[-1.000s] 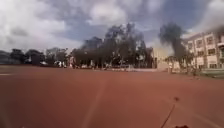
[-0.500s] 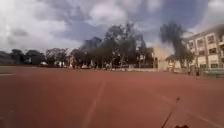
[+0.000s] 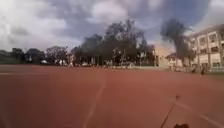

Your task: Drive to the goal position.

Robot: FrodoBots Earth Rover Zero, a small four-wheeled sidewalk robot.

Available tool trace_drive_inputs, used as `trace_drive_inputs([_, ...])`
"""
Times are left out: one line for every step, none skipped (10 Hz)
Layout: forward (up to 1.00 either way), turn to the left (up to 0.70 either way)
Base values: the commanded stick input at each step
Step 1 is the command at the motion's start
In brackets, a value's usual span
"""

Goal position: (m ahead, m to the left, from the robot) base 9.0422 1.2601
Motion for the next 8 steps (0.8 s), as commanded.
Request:
trace_drive_inputs([0.7, 0.0])
trace_drive_inputs([0.7, 0.0])
trace_drive_inputs([0.7, 0.0])
trace_drive_inputs([0.7, 0.0])
trace_drive_inputs([0.7, 0.0])
trace_drive_inputs([0.7, 0.0])
trace_drive_inputs([0.7, 0.0])
trace_drive_inputs([0.7, 0.0])
